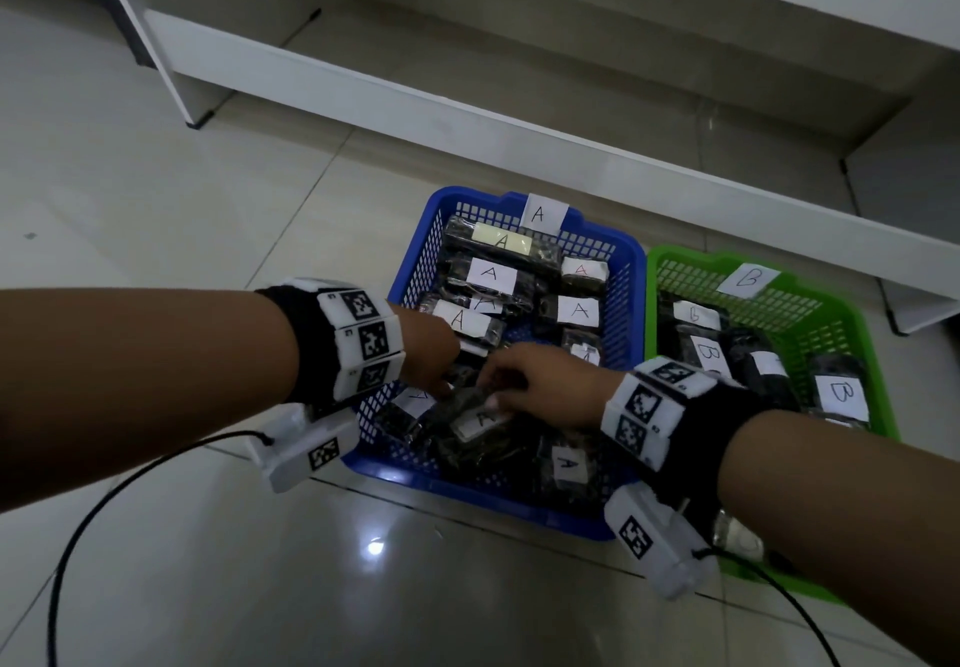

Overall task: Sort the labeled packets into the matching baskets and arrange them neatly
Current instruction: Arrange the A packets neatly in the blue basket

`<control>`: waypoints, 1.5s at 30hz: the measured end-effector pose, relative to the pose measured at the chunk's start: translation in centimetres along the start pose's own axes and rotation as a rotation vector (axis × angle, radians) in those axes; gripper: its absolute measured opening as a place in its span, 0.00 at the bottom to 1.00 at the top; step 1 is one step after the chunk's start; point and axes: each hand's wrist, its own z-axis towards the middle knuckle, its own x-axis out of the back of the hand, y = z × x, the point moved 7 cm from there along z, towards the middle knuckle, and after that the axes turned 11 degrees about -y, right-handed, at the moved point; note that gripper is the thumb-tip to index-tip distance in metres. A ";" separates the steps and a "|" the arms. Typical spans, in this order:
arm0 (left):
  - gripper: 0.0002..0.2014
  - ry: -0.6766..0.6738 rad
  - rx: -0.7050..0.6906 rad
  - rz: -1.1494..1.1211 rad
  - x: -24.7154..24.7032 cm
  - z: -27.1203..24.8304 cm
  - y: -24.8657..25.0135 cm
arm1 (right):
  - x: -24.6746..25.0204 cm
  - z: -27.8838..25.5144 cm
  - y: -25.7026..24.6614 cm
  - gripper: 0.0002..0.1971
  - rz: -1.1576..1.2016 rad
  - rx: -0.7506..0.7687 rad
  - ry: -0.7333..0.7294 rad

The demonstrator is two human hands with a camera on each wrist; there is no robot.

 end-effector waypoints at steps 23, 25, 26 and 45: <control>0.22 0.041 0.048 -0.250 0.8 -1.3 -0.2 | 6.7 -3.0 7.9 0.28 0.428 -0.277 0.325; 0.27 0.061 0.069 -0.244 0.4 -1.1 -0.2 | 6.0 -2.5 7.4 0.36 0.460 -0.267 0.252; 0.27 0.060 0.075 -0.236 0.3 -1.0 -0.2 | 5.6 -2.2 7.2 0.37 0.498 -0.256 0.213; 0.20 0.022 -0.076 -0.230 1.6 -2.1 1.0 | 6.9 -1.7 7.6 0.11 0.705 -0.260 0.582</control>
